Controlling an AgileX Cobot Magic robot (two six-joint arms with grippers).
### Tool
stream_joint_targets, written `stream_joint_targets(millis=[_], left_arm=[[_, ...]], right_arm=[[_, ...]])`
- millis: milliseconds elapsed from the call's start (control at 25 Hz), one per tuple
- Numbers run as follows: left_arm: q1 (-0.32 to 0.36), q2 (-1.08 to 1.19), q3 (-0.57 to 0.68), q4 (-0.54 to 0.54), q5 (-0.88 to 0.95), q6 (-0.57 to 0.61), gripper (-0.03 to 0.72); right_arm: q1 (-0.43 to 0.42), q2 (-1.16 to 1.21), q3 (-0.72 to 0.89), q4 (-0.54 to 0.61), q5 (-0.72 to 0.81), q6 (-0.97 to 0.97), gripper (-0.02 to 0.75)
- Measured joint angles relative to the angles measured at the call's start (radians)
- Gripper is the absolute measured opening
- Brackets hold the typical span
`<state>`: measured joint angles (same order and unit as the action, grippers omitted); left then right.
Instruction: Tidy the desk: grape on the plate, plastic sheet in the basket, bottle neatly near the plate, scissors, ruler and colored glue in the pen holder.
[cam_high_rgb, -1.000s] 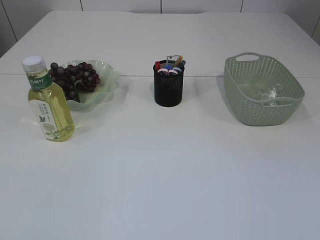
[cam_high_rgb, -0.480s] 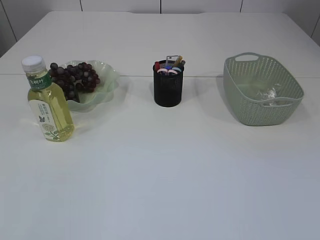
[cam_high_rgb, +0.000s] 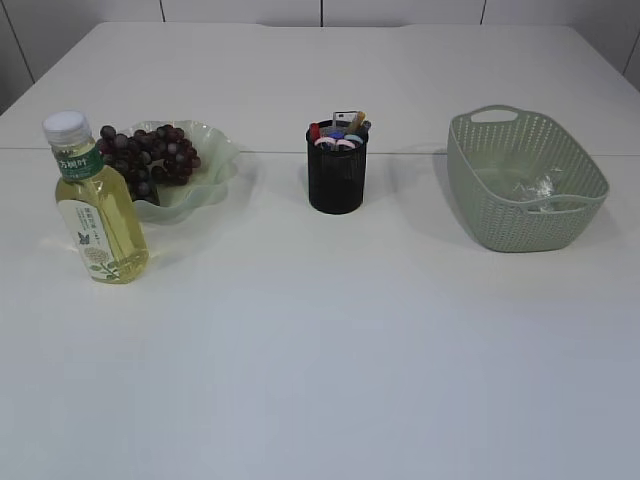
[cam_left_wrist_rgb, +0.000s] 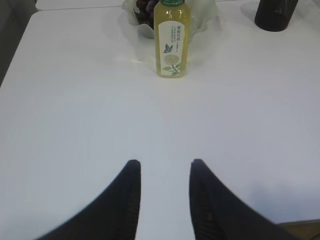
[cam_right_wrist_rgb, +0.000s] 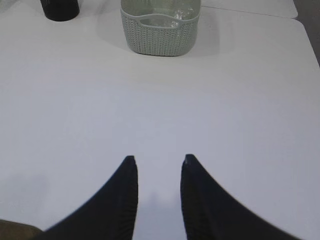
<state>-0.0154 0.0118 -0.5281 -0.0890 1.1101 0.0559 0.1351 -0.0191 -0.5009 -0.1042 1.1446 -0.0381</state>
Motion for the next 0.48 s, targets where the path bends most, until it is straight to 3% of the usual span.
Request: stream_joint_targets(millis=[480], left_arm=[[0.002, 0.0, 0.0, 0.016, 0.0, 0.0, 0.246]], right_arm=[[-0.002, 0.0, 0.0, 0.0, 0.0, 0.0, 0.251]])
